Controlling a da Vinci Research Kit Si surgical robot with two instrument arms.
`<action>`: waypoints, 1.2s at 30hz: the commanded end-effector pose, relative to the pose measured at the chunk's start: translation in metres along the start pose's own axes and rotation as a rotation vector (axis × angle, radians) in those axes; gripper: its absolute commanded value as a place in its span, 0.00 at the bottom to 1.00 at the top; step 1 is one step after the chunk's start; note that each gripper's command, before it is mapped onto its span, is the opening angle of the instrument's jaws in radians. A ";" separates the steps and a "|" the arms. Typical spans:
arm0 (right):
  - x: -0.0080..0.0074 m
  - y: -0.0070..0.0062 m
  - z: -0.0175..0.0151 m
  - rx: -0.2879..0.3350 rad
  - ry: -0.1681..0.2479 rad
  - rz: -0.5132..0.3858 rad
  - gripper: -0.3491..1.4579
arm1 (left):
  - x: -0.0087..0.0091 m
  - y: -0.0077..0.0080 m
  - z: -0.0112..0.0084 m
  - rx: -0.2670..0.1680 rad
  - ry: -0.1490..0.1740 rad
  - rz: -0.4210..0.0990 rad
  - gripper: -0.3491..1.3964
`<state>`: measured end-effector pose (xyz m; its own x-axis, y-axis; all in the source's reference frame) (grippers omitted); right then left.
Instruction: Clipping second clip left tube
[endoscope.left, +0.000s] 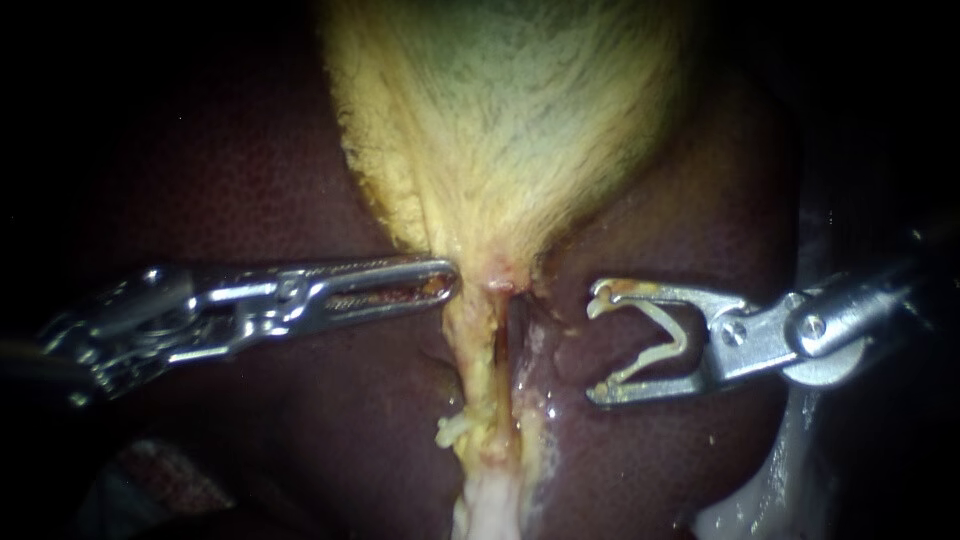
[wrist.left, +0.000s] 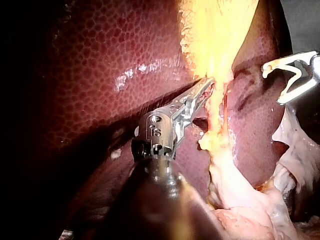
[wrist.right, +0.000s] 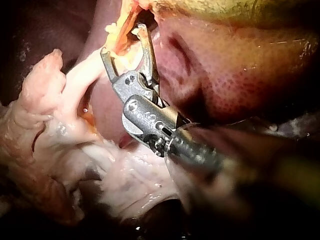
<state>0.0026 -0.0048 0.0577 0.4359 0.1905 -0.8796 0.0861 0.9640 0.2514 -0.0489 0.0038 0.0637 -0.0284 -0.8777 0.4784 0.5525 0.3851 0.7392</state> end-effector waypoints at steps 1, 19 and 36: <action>0.0001 0.0000 0.0000 0.000 0.000 0.000 0.52 | 0.0000 0.0000 0.0000 0.000 0.000 0.000 0.00; -0.0006 -0.0033 0.0081 0.047 0.016 0.127 0.52 | -0.0019 0.0005 -0.0059 -0.014 -0.002 -0.007 0.00; -0.0033 -0.0028 0.0155 0.067 -0.005 0.207 0.52 | -0.0021 -0.0018 -0.0084 -0.020 -0.016 -0.017 0.00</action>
<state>0.0149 -0.0108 0.0664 0.4621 0.3806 -0.8010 0.0537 0.8896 0.4536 -0.0429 0.0025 0.0574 -0.0512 -0.8798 0.4727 0.5673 0.3639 0.7387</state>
